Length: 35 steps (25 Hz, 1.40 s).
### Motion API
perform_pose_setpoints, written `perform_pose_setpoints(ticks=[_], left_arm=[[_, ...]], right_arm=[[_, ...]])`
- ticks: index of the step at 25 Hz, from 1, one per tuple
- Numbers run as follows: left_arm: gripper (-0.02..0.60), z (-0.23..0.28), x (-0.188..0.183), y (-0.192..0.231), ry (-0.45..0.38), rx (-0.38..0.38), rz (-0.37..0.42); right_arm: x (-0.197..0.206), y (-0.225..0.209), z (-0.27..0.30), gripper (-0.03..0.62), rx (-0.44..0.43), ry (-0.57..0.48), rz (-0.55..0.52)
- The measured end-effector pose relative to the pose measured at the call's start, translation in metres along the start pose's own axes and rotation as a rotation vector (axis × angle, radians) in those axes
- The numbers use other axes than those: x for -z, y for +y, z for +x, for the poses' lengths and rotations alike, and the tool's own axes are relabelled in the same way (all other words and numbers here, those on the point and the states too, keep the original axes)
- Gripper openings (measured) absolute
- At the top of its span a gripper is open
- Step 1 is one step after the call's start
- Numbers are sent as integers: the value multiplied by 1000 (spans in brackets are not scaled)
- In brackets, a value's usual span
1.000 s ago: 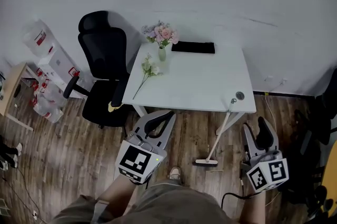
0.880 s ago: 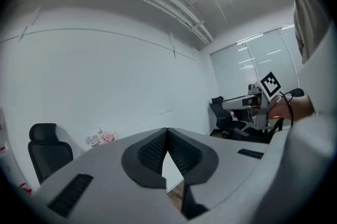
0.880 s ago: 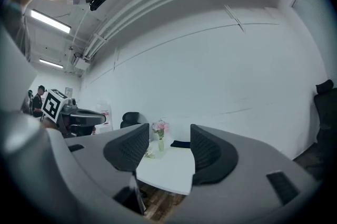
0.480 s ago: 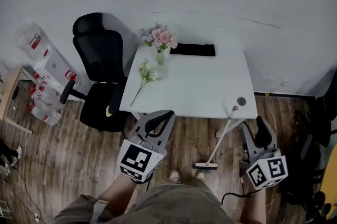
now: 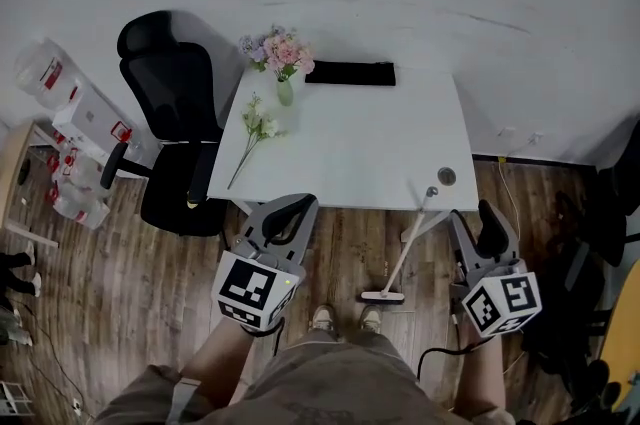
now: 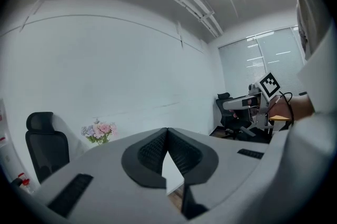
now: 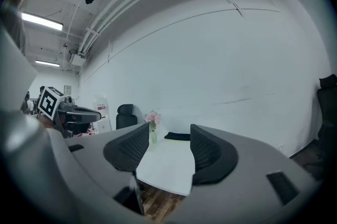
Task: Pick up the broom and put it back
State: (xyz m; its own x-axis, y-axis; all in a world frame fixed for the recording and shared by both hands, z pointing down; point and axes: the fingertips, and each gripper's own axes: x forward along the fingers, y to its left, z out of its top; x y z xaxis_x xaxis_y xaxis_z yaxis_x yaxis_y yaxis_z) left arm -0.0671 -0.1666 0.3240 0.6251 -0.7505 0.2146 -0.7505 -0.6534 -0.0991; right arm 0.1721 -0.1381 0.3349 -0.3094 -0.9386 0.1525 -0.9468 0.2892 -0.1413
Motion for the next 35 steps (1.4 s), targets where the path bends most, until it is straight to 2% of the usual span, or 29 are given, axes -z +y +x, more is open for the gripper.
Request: perform_pose_setpoints(ticks=[7, 13, 22, 28, 35], left_arm=[[15, 45, 30, -7, 52, 12, -57], [15, 82, 69, -17, 120, 13, -61], [15, 119, 144, -36, 260, 53, -80], [15, 134, 204, -48, 356, 81, -89], [15, 144, 258, -48, 421, 79, -103]], right_arm=[[56, -37, 24, 244, 7, 88, 52], [125, -67, 48, 244, 13, 194, 88], [249, -100, 79, 247, 12, 412, 122], [320, -107, 97, 247, 5, 505, 150], [386, -124, 118, 238, 18, 566, 155]])
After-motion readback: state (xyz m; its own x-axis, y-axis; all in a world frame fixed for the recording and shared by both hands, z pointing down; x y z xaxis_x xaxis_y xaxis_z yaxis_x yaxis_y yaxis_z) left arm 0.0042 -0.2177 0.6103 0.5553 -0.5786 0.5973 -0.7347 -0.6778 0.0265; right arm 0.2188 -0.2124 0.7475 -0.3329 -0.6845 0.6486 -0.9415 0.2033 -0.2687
